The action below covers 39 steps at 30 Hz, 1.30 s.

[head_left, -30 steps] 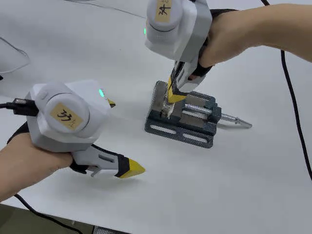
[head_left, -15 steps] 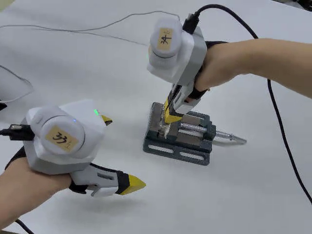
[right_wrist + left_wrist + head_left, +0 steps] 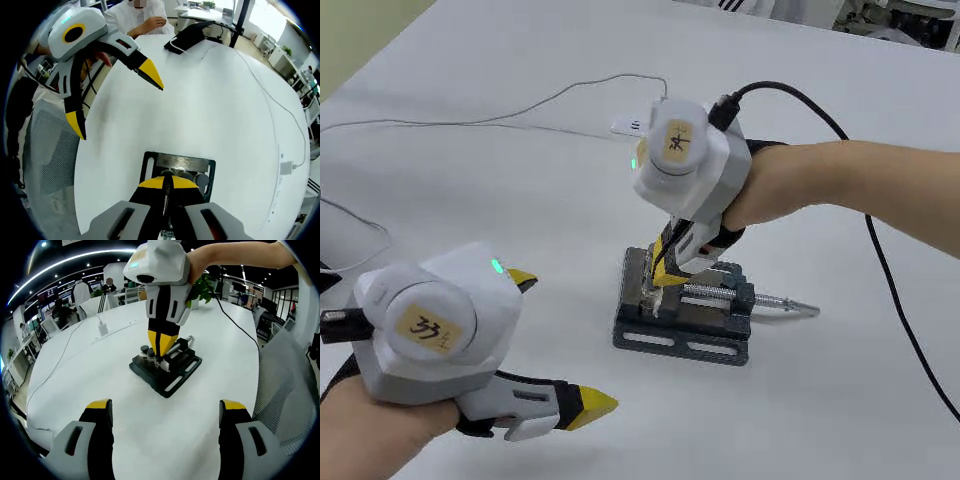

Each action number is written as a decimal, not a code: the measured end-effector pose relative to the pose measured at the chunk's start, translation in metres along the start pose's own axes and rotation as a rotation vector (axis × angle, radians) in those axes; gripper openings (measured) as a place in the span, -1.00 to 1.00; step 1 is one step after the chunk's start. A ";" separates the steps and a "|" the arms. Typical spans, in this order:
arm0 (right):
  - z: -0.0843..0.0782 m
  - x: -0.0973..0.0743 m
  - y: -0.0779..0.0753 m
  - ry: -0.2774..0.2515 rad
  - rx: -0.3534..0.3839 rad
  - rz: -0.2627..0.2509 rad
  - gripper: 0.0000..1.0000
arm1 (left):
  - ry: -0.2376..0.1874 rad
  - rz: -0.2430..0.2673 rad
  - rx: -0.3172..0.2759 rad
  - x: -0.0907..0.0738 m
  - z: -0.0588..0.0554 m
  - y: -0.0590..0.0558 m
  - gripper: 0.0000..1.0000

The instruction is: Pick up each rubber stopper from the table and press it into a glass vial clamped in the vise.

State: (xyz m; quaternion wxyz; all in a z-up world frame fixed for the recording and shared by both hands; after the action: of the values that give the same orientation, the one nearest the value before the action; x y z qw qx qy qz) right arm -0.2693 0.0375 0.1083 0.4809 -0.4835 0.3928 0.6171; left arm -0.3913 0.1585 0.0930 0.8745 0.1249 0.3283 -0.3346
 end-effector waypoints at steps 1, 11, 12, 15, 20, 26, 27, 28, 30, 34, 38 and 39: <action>-0.001 0.000 0.001 -0.011 -0.007 -0.006 -1.00 | -0.001 0.004 0.002 -0.001 0.001 0.000 0.73; -0.010 -0.002 0.006 -0.094 0.010 -0.035 -0.94 | -0.012 0.034 -0.003 -0.006 0.005 0.001 0.73; -0.014 -0.001 0.010 -0.093 0.024 -0.023 -0.73 | -0.014 0.036 -0.005 -0.007 0.006 0.001 0.73; -0.020 -0.003 0.019 -0.137 0.015 -0.053 -0.50 | -0.015 0.041 -0.007 -0.007 0.006 0.000 0.73; -0.032 -0.009 0.035 -0.289 0.143 -0.092 -0.04 | -0.036 0.041 -0.029 -0.007 0.006 -0.002 0.74; -0.060 -0.014 0.051 -0.362 0.229 -0.152 0.23 | -0.054 0.029 -0.056 -0.006 0.002 -0.005 0.77; -0.064 -0.015 0.053 -0.368 0.244 -0.158 0.29 | -0.055 0.029 -0.062 -0.006 0.001 -0.005 0.77; -0.067 -0.016 0.056 -0.376 0.256 -0.163 0.33 | -0.056 0.028 -0.066 -0.007 0.000 -0.005 0.78; -0.075 -0.017 0.062 -0.409 0.301 -0.179 0.44 | -0.061 0.028 -0.074 -0.008 -0.002 -0.005 0.79; -0.094 -0.018 0.079 -0.451 0.371 -0.188 0.68 | -0.060 0.030 -0.082 -0.012 -0.007 -0.004 0.81; -0.109 -0.015 0.097 -0.476 0.432 -0.192 0.84 | -0.054 0.038 -0.086 -0.015 -0.009 -0.003 0.82; -0.114 -0.014 0.103 -0.479 0.442 -0.194 0.90 | -0.056 0.041 -0.088 -0.016 -0.009 -0.002 0.82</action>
State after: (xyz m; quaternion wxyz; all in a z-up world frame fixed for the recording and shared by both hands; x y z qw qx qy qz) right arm -0.3434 -0.0970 0.0988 0.7093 -0.2439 0.3450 0.5643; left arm -0.4064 0.1692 0.0969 0.8948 0.0834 0.3153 -0.3049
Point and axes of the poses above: the centre of the closed fingertips' face, and the gripper's own axes: x roughly forward along the fingers, y roughly to its left, z roughly out of its top, the point moved 8 cm from there along -x, roughly backward along the fingers, and after that the axes turned 5 degrees about y, right-handed, at the moved point
